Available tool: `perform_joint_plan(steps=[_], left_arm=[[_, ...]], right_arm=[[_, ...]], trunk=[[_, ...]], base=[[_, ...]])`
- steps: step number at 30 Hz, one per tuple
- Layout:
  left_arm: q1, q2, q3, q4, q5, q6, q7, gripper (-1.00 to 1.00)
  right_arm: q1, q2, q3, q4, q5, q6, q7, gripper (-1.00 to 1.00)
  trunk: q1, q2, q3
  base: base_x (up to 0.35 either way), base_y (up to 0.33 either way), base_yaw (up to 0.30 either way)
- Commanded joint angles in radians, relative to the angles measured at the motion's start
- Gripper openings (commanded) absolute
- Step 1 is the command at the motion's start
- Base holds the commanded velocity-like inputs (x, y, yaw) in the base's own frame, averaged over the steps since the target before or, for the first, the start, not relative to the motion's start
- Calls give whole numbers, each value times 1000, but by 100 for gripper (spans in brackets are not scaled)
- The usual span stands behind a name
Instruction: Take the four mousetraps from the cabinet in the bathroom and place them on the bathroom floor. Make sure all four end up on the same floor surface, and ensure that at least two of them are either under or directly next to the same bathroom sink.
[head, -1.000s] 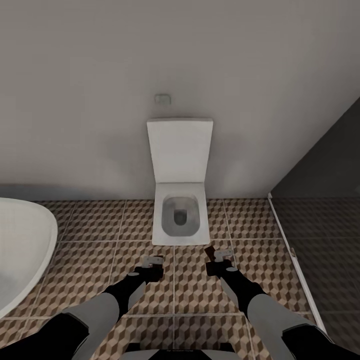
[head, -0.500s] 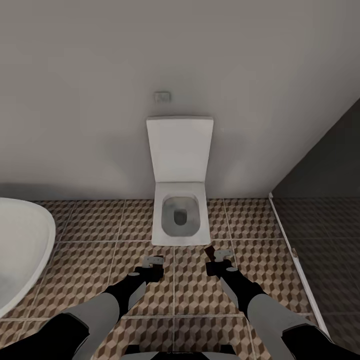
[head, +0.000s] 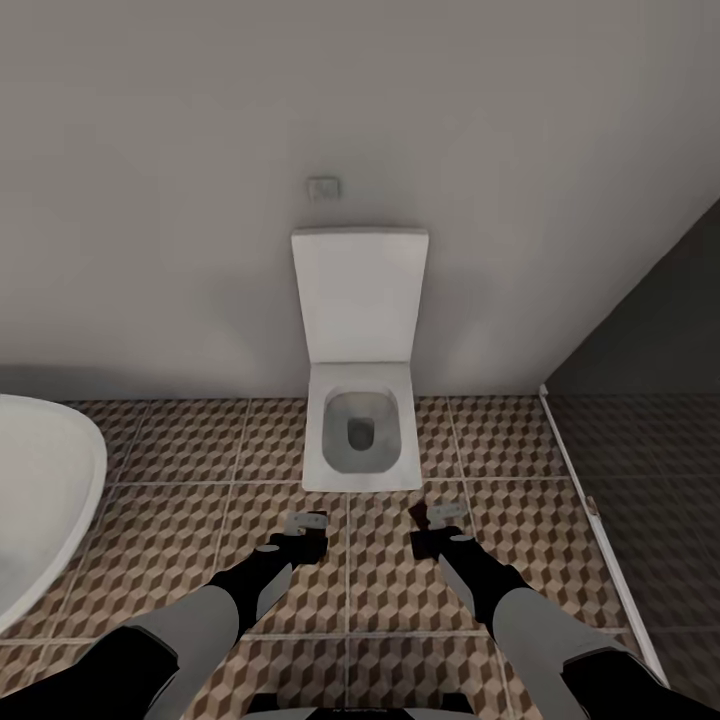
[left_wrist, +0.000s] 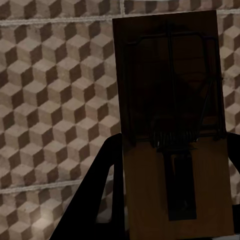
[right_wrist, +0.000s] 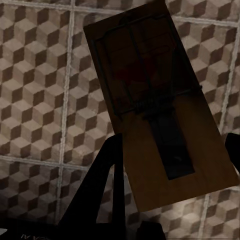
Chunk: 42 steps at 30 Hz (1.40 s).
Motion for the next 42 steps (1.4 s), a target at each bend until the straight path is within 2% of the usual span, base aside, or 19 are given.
perform_joint_plan(steps=[1, 12, 19, 42], left_arm=[[0, 0, -9, -2, 7, 5, 9, -100], [0, 0, -9, -2, 7, 5, 9, -100], [-1, 0, -9, -2, 7, 5, 9, -100], [-1, -1, -9, -3, 7, 5, 9, -100]], right_arm=[[0, 0, 9, -2, -8, 8, -6, -100], [0, 8, 8, -1, -8, 14, -6, -100], [0, 25, 8, 0, -8, 15, -6, -100], [0, 26, 8, 1, -8, 16, -6, -100]], trunk=[[4, -8, -4], [46, -85, -38], [73, -134, -60], [161, -295, -132]], base=[[0, 0, 0], [0, 0, 0], [0, 0, 0], [0, 0, 0]])
